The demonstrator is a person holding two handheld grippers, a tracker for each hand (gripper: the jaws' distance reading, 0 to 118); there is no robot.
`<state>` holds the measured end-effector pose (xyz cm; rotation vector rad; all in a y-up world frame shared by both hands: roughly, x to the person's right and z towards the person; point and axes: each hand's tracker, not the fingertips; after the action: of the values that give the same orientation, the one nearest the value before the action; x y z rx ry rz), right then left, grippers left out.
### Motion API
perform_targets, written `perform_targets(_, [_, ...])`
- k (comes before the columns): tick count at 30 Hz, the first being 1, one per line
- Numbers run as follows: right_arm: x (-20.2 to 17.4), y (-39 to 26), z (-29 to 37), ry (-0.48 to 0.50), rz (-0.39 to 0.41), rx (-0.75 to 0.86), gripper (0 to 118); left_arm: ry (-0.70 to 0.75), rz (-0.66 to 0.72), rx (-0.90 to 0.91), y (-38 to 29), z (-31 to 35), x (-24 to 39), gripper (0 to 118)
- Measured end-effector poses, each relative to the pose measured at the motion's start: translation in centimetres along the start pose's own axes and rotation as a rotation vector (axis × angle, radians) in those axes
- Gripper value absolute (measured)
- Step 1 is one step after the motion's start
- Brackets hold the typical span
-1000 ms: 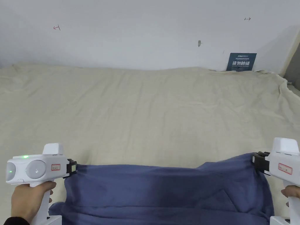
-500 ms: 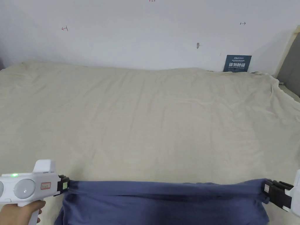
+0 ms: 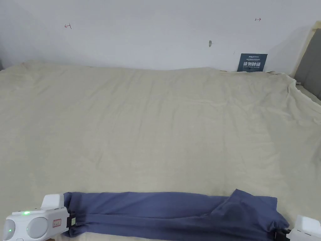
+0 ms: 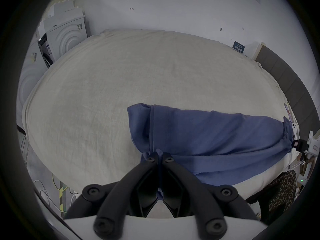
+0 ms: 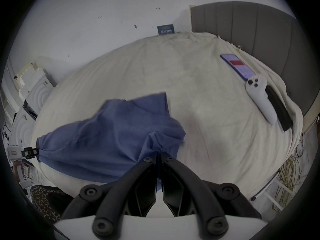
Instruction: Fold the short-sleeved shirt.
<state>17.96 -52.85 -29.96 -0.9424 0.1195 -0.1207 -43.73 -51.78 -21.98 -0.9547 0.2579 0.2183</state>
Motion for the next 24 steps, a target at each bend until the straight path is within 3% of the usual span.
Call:
perform_targets(4, [-0.6,-0.4,0.3,-0.009,-0.012,-0.002,2,0.015,-0.011,0.003,0.0,0.1,0.4,1])
perform_targets(6, [-1.2,-0.1,1.3,-0.01,-0.014,0.0,3,0.012,-0.018,0.001,0.2,0.4,0.5,11])
perform_targets(8, [-1.7,0.6,2.6,-0.009,-0.018,0.017,19,0.0,-0.015,0.0,0.6,1.3,0.8,40])
perform_targets(10, [-1.7,1.8,3.9,-0.001,0.0,0.068,59,-0.012,-0.011,0.03,1.2,2.5,1.0,82])
perform_targets(12, [-2.4,3.1,5.9,0.012,0.008,0.151,75,-0.027,0.002,0.104,2.2,4.4,1.3,97])
perform_targets(21, [-7.4,8.4,14.8,0.031,0.09,0.523,75,0.044,-0.071,0.461,6.7,12.3,4.4,97])
perform_targets(24, [-9.2,8.5,16.1,-0.007,0.137,0.606,73,0.06,-0.112,0.532,6.8,13.5,5.4,76])
